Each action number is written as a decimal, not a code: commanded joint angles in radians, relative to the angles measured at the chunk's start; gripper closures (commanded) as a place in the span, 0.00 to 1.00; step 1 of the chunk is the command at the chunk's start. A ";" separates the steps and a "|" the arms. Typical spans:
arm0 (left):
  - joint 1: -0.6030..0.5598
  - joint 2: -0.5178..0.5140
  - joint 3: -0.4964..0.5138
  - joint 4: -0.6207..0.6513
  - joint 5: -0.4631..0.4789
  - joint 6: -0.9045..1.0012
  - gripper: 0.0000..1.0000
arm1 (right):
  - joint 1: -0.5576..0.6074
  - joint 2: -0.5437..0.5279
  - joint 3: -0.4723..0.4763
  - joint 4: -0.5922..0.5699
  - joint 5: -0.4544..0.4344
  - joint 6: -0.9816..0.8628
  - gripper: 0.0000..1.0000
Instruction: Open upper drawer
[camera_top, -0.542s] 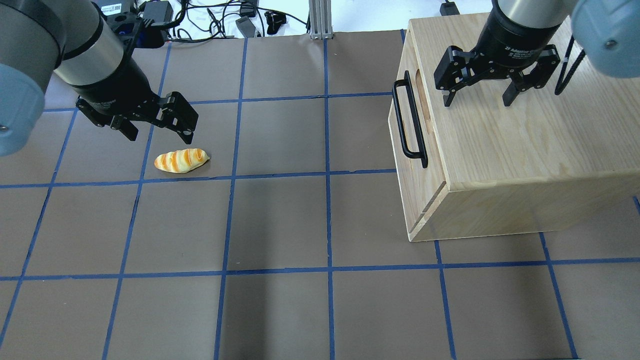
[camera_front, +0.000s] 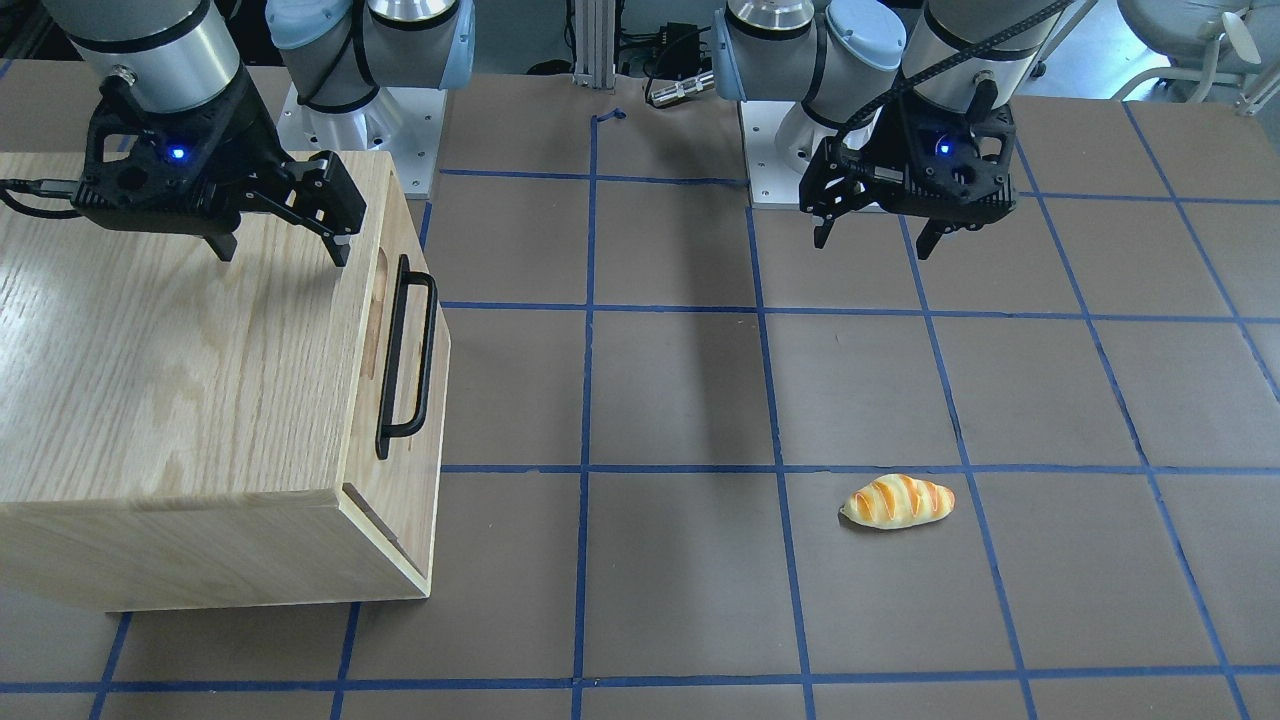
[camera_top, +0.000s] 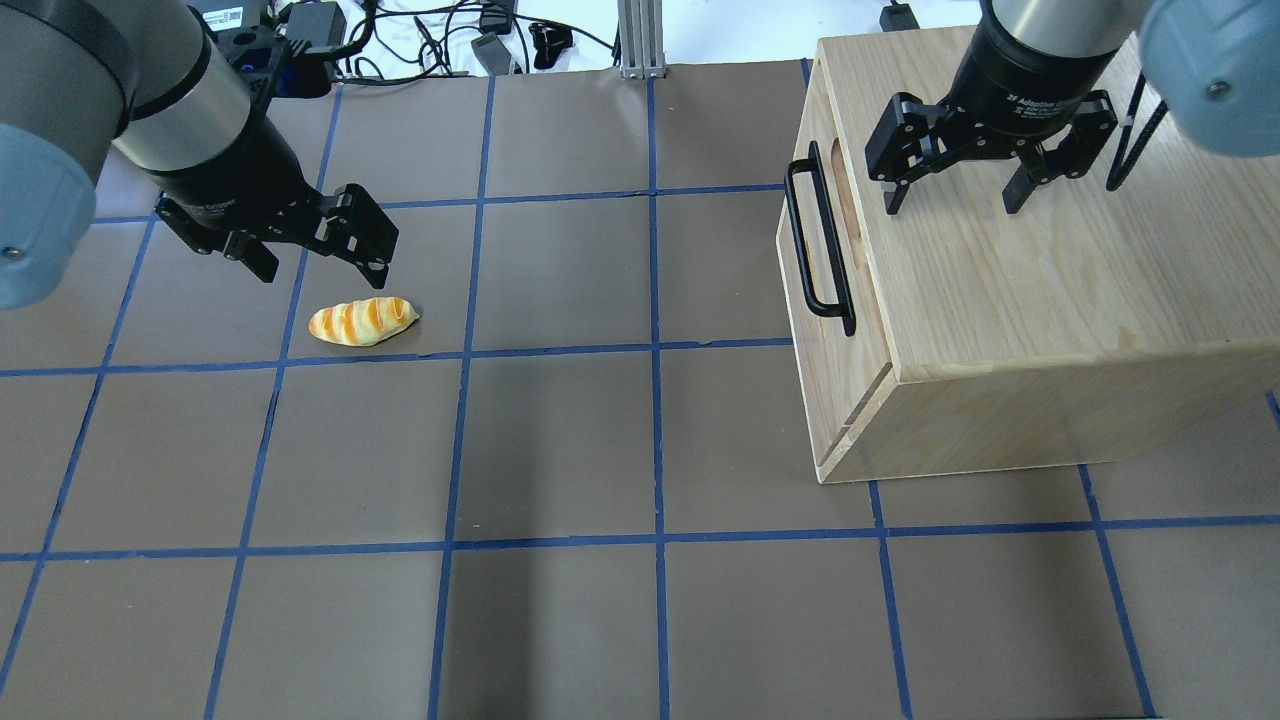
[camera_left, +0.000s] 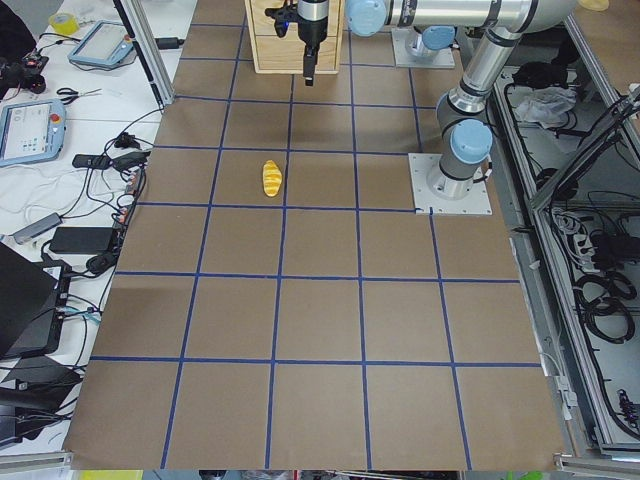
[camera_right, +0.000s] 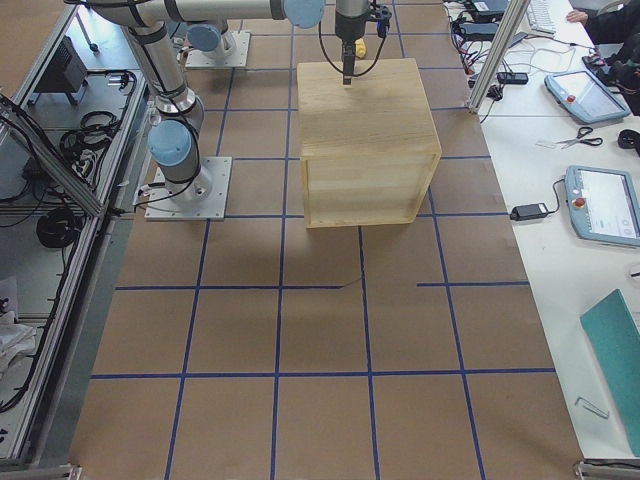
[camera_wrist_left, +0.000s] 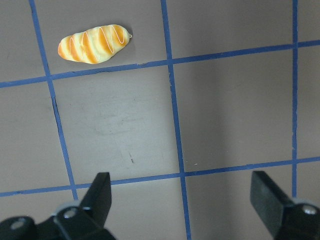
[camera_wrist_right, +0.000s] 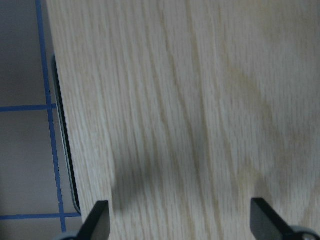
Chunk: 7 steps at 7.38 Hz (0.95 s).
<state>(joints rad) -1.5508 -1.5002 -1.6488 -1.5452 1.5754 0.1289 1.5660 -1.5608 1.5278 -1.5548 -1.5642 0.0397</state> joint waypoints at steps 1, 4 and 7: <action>-0.002 0.000 -0.008 -0.001 -0.011 -0.009 0.00 | 0.000 -0.001 -0.002 -0.001 -0.004 -0.001 0.00; -0.002 -0.006 -0.011 -0.001 -0.032 -0.015 0.00 | 0.000 -0.001 -0.002 -0.001 -0.004 -0.001 0.00; 0.000 -0.012 -0.011 0.040 -0.097 0.033 0.00 | 0.000 -0.001 0.000 -0.001 -0.005 -0.003 0.00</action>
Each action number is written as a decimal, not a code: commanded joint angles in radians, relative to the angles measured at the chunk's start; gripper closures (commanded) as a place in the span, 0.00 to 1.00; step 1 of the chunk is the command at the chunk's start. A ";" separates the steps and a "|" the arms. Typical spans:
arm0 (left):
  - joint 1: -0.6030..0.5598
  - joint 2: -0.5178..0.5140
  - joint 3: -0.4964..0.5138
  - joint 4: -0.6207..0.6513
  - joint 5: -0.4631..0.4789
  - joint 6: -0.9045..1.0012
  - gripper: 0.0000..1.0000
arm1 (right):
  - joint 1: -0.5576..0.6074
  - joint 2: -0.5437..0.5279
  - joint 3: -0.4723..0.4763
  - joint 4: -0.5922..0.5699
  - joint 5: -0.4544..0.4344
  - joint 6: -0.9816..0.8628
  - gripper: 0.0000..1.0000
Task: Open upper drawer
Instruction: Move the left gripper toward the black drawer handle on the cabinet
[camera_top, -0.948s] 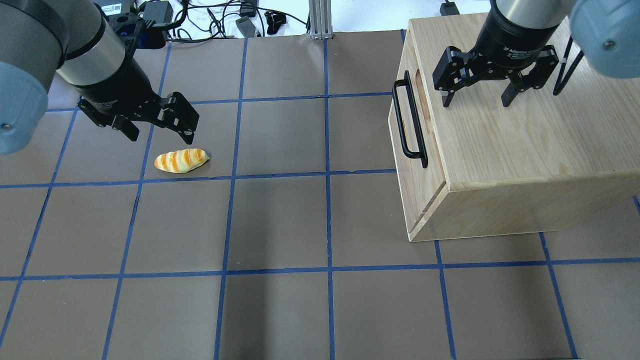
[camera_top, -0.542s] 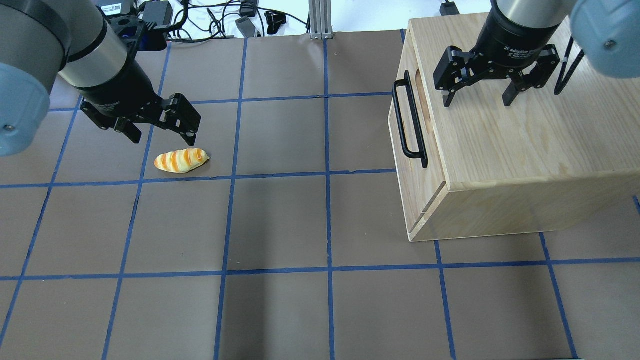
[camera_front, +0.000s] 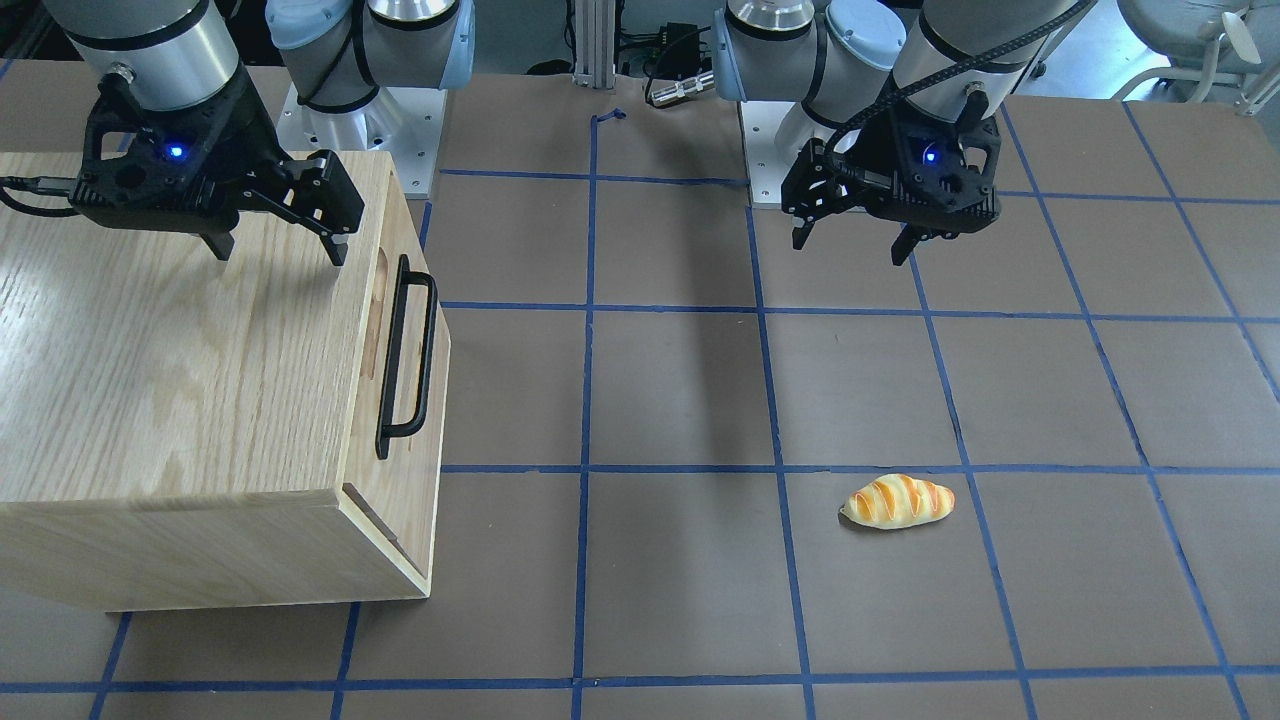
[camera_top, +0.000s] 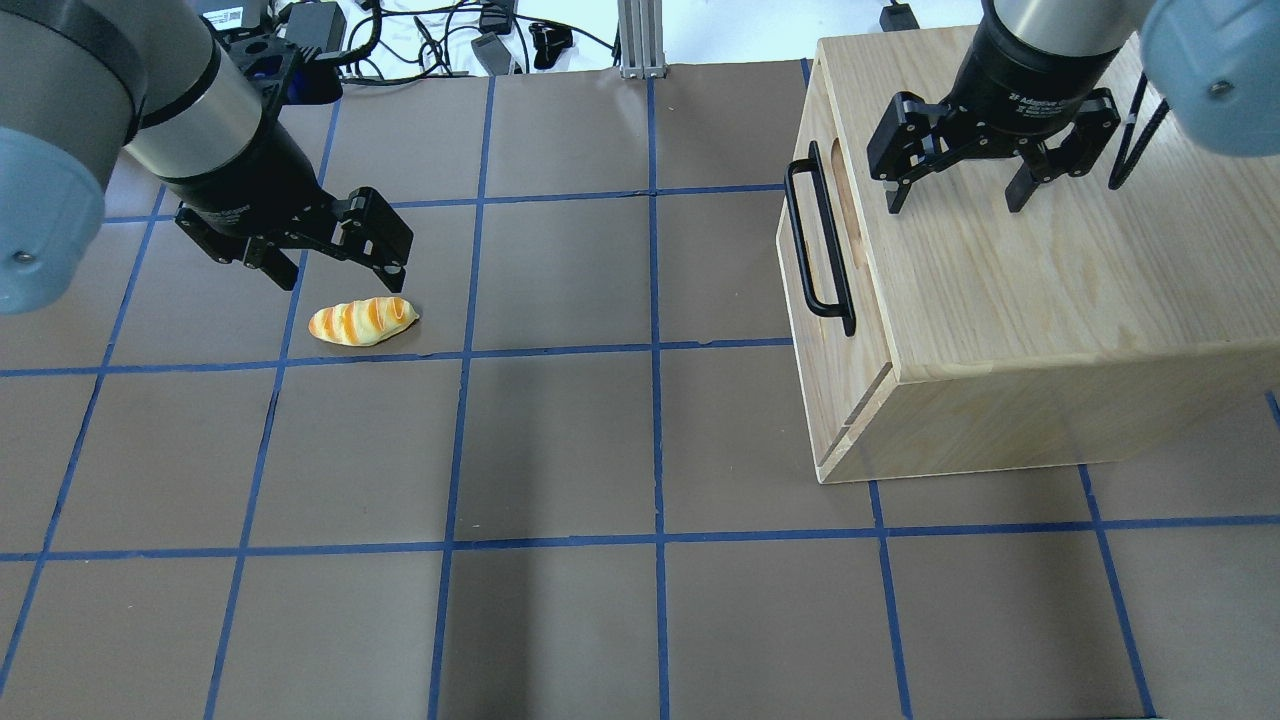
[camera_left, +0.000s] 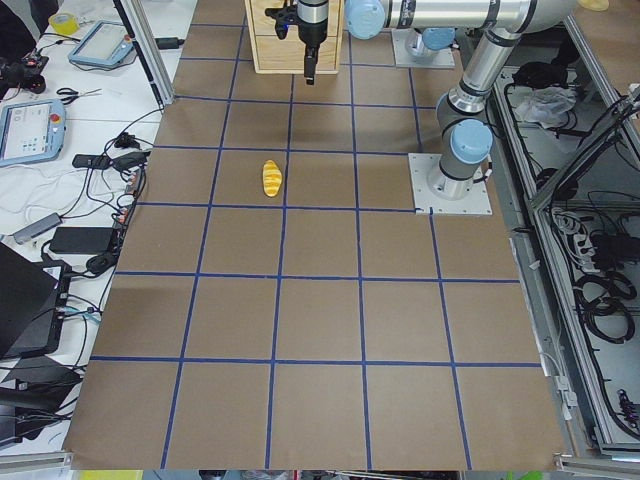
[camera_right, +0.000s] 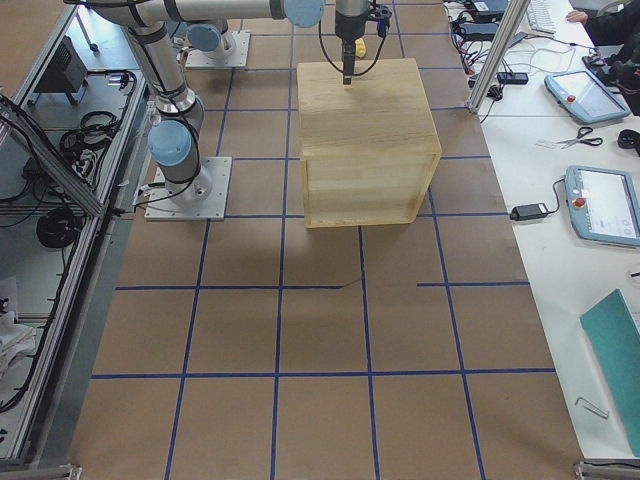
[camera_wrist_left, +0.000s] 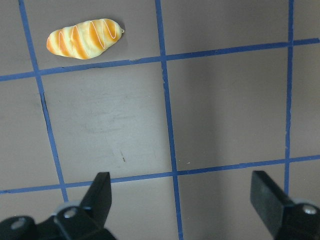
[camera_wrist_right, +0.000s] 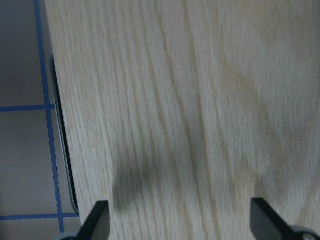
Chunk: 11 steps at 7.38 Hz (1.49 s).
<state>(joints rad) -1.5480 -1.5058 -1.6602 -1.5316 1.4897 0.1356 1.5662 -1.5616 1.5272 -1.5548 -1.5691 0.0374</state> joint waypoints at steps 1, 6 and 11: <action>-0.006 -0.016 0.003 0.062 -0.026 -0.002 0.00 | 0.000 0.000 0.001 0.001 0.000 -0.001 0.00; -0.275 -0.129 0.013 0.316 -0.081 -0.339 0.00 | 0.000 0.000 0.001 0.001 -0.002 -0.001 0.00; -0.403 -0.241 0.033 0.458 -0.166 -0.531 0.00 | 0.000 0.000 0.004 0.001 -0.002 -0.001 0.00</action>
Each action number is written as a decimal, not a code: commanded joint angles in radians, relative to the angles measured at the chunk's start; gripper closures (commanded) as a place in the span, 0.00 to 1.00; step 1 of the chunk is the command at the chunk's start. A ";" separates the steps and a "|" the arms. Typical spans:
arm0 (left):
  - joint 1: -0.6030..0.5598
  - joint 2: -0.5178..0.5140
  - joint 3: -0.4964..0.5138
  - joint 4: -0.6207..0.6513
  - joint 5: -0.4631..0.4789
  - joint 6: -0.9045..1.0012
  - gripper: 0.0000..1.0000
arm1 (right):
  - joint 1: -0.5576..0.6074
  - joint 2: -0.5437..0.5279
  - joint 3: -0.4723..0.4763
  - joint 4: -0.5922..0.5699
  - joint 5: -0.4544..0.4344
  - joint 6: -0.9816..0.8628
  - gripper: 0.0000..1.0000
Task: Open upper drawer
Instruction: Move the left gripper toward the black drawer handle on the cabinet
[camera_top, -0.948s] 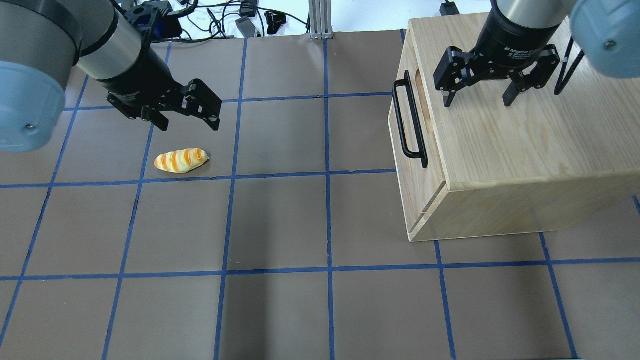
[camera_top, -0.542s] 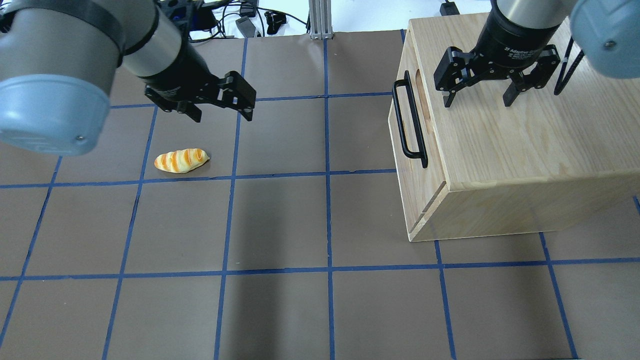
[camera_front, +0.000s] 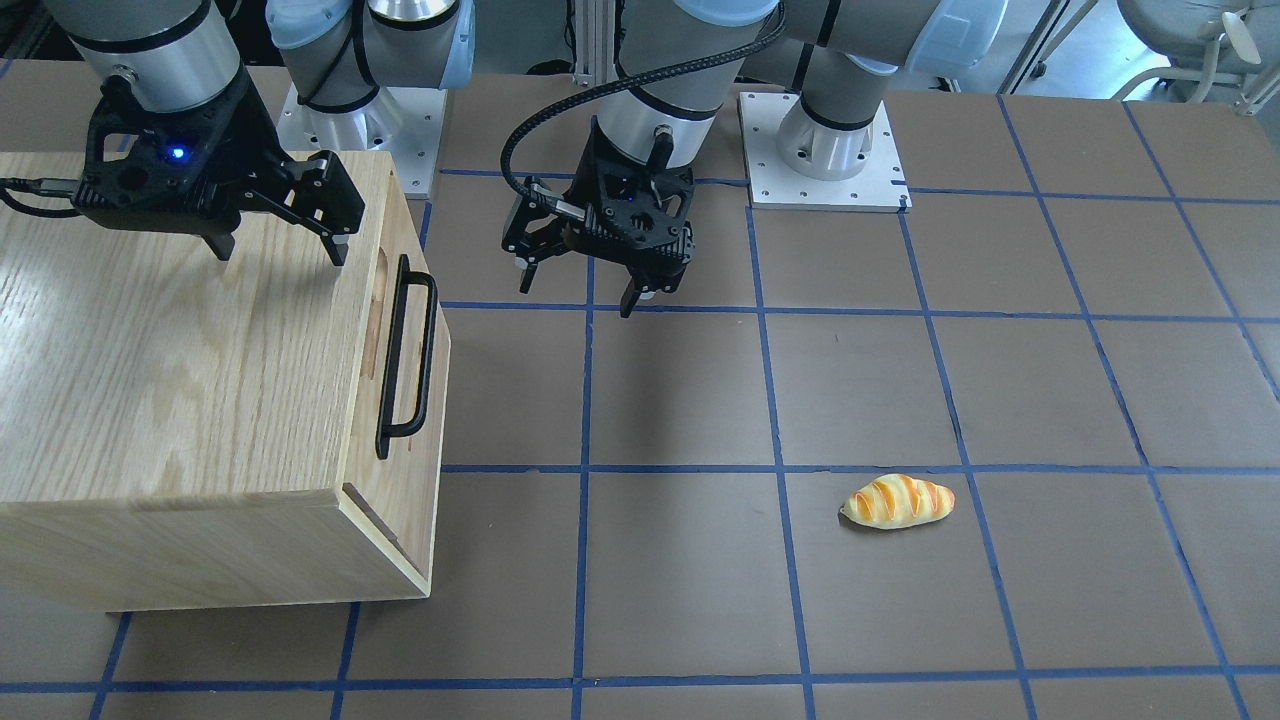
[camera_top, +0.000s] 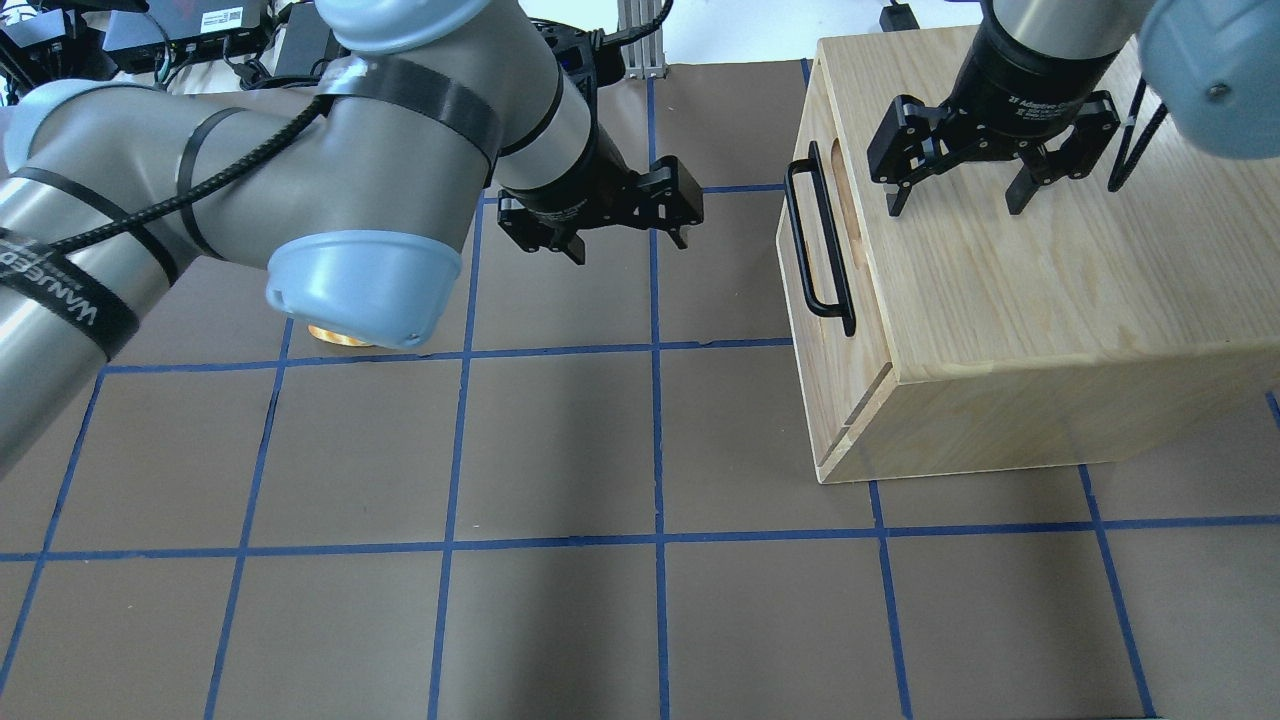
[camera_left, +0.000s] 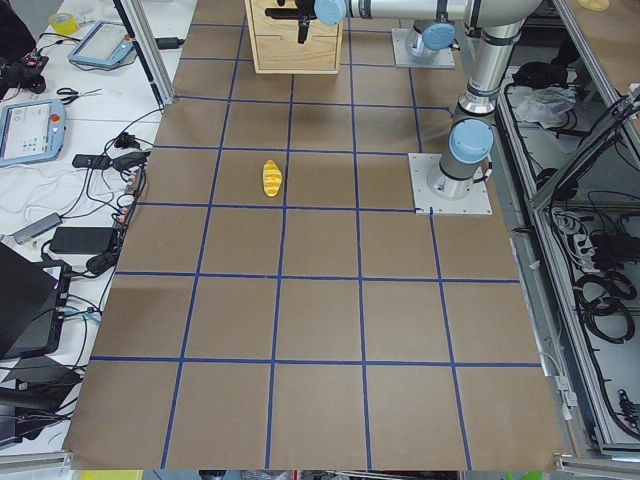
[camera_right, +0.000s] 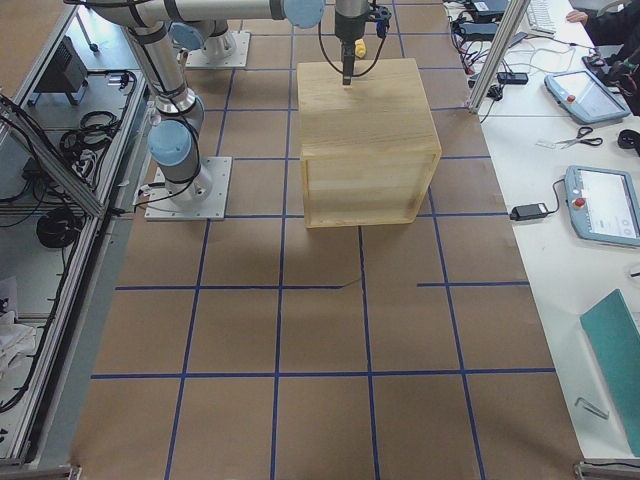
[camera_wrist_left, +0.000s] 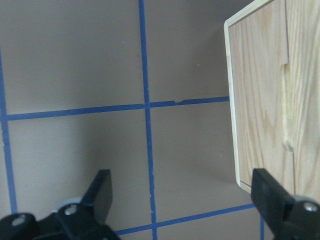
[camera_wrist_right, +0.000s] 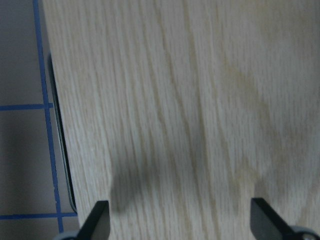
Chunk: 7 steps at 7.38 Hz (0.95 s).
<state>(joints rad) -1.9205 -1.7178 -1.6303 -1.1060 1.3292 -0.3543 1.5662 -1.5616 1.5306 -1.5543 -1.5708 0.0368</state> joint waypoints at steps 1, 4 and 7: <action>-0.046 -0.048 0.009 0.082 -0.008 -0.051 0.00 | 0.000 0.000 0.000 0.000 0.000 0.000 0.00; -0.072 -0.101 0.027 0.115 -0.061 -0.135 0.00 | 0.000 0.000 -0.001 0.000 0.000 -0.002 0.00; -0.106 -0.157 0.082 0.117 -0.061 -0.248 0.00 | 0.000 0.000 0.000 0.000 0.000 0.000 0.00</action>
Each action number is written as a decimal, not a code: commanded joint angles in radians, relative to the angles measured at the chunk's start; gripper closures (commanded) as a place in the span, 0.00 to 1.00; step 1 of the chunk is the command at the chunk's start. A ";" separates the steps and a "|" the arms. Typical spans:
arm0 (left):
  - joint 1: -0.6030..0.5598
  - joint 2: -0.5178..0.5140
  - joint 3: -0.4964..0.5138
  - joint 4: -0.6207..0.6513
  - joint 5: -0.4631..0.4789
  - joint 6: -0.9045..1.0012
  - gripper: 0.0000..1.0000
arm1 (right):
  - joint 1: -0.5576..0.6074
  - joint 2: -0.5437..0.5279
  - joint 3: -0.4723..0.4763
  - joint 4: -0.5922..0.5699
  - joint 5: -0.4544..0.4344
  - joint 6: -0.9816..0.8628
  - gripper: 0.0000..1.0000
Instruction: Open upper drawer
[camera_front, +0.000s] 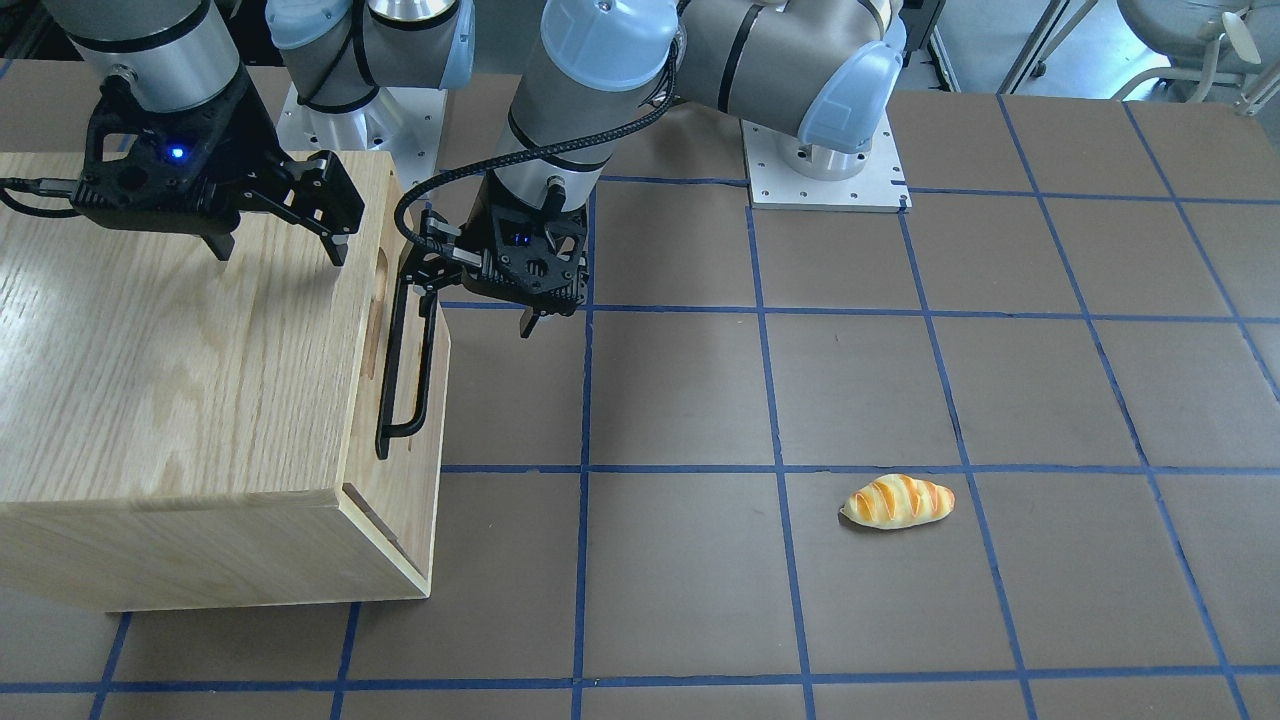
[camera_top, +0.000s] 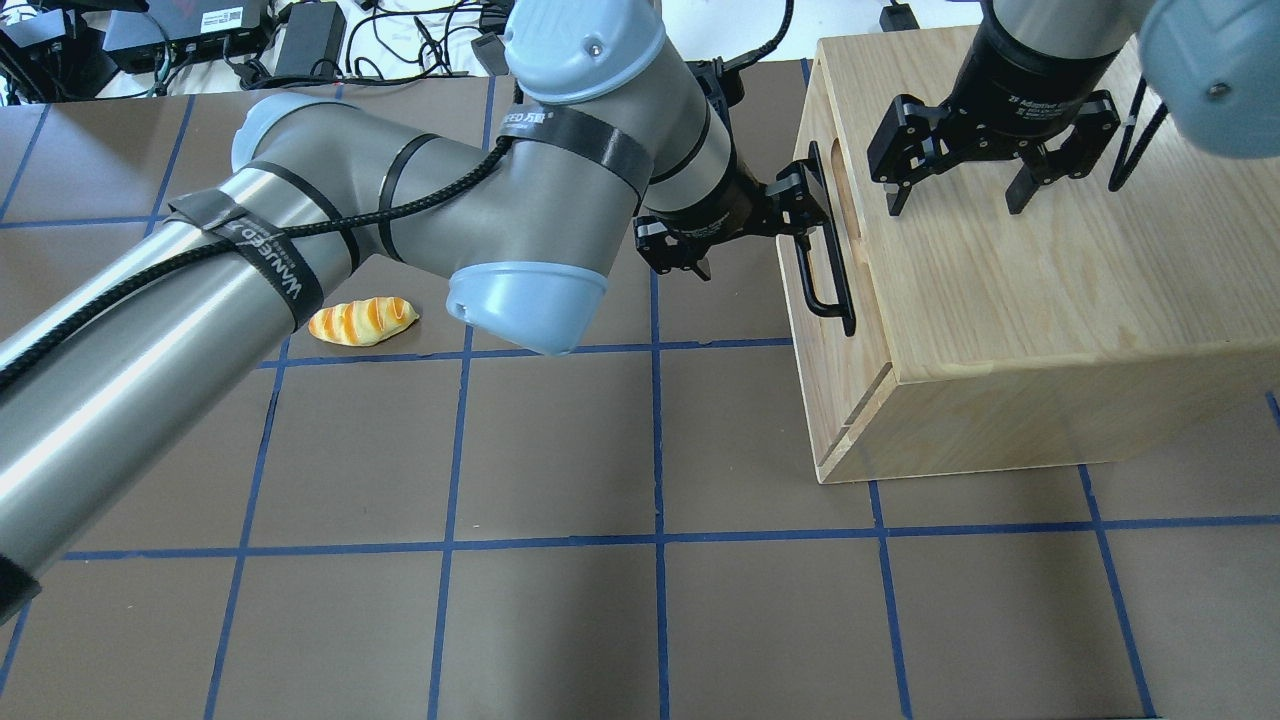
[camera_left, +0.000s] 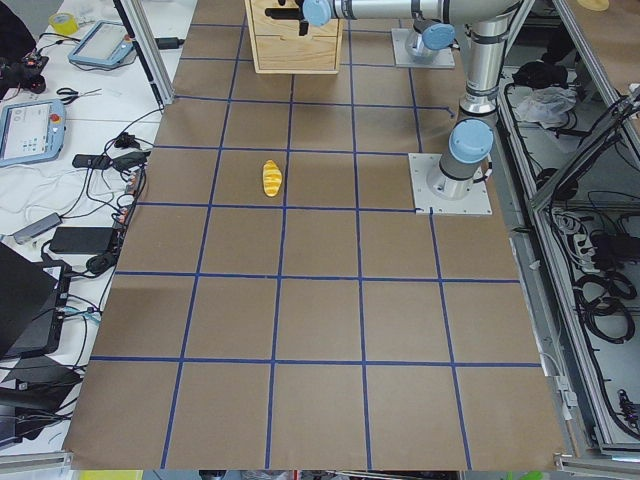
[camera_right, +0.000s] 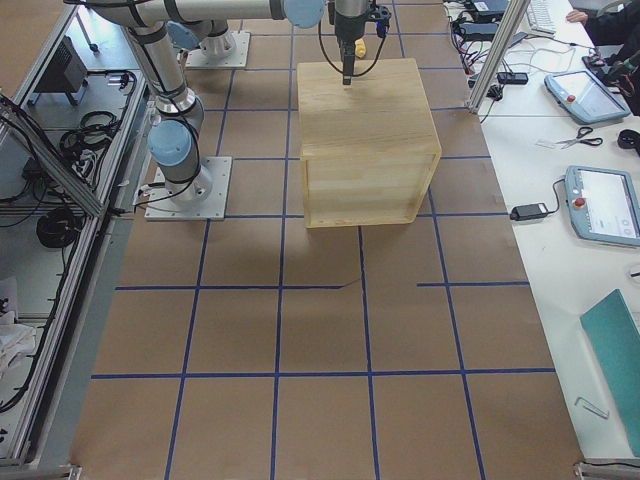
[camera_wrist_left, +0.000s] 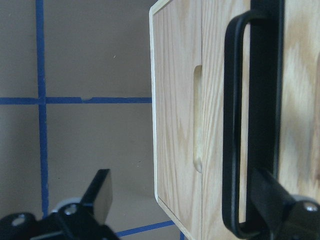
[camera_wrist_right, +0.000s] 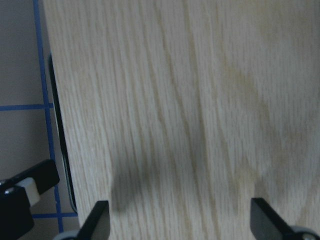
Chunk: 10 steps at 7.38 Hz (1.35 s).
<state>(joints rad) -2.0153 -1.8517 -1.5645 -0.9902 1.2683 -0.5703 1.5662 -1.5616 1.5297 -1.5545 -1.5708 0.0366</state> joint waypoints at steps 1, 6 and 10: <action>-0.013 -0.027 0.017 0.001 0.000 -0.045 0.00 | 0.000 0.000 0.001 -0.001 0.002 0.000 0.00; -0.013 -0.055 0.017 -0.001 0.006 -0.051 0.00 | 0.000 0.000 0.001 -0.001 0.002 0.000 0.00; -0.013 -0.058 0.014 -0.010 0.011 -0.054 0.00 | 0.000 0.000 0.001 -0.001 0.003 0.002 0.00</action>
<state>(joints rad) -2.0279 -1.9083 -1.5492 -0.9960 1.2774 -0.6241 1.5662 -1.5616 1.5309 -1.5549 -1.5681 0.0372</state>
